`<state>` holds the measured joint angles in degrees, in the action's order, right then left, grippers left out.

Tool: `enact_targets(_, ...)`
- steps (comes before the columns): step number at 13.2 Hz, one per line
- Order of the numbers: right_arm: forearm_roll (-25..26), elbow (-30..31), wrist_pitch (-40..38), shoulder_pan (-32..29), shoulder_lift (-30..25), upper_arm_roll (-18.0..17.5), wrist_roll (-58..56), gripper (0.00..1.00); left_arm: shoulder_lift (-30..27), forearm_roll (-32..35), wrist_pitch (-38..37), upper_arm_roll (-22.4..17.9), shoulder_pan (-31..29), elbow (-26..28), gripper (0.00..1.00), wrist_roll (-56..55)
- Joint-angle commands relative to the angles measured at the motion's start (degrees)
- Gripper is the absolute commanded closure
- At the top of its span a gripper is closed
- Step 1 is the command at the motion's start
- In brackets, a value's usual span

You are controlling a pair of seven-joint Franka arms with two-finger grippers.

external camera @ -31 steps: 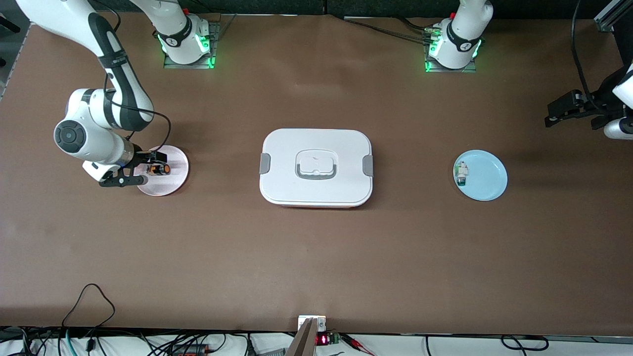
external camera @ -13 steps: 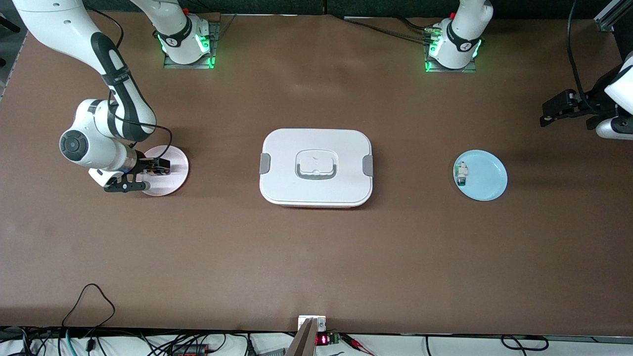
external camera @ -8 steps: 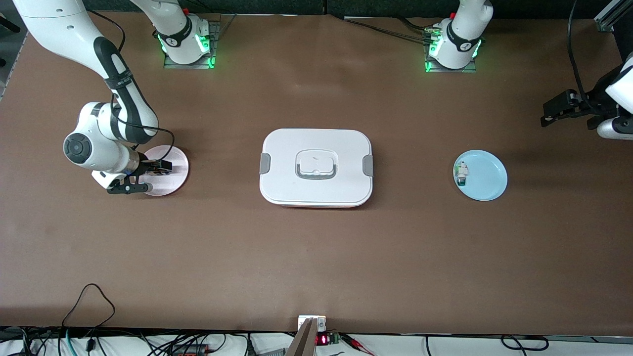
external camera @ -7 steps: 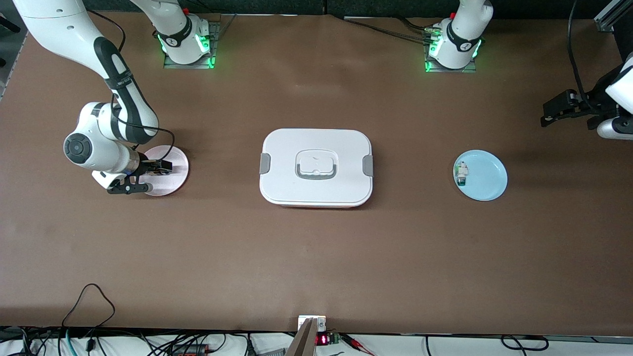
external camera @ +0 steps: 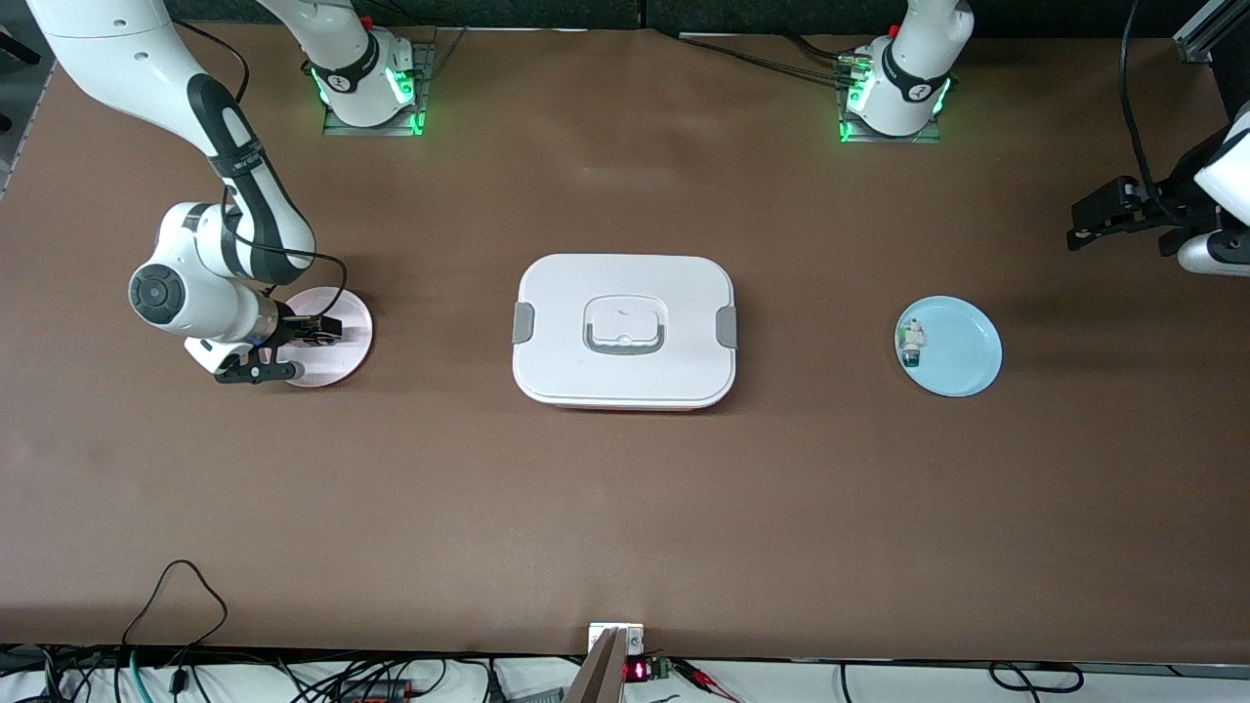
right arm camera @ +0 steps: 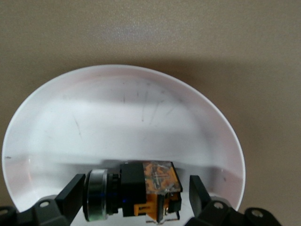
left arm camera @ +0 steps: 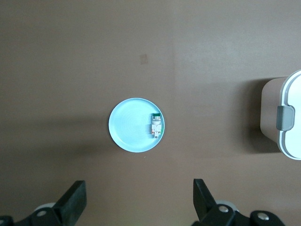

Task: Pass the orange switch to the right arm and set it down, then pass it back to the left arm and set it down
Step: 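Close the right gripper on the orange switch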

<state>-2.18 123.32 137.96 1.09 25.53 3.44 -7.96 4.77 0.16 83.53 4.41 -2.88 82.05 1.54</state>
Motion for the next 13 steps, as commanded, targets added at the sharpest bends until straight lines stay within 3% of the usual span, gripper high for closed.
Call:
enact_targets(1, -1.2, -0.6, 0.2, -0.2, 0.7, -0.3, -1.5, 0.07, -0.7, -0.6, -0.5, 0.0, 0.3, -0.4, 0.00, 0.0)
enact_targets(5, -1.2, -0.8, -0.1, -0.3, 0.6, -0.3, -11.7, 0.64, -0.7, -0.6, -0.5, 0.1, 0.3, -0.4, 0.00, 0.1)
enact_targets(6, -1.2, -1.1, -0.1, -0.4, 0.5, -0.3, -13.0, 0.70, -0.7, -0.6, -0.5, 0.1, 0.3, -0.4, 0.00, 0.1)
enact_targets(9, -1.3, -2.5, -1.5, -0.4, -0.9, -0.4, -13.1, 0.72, -0.7, -0.6, -0.5, -0.2, 0.3, -0.4, 0.00, 0.7)
enact_targets(12, -1.5, -7.9, -12.2, -0.3, -3.9, -0.5, -13.1, 0.72, -0.7, -0.6, -0.5, -0.2, 0.3, -0.4, 0.00, 0.7)
enact_targets(13, -3.7, -9.7, -15.9, -0.3, -5.0, -0.7, -13.1, 0.73, -0.7, -0.6, -0.5, -0.2, 0.2, -0.4, 0.00, 0.7)
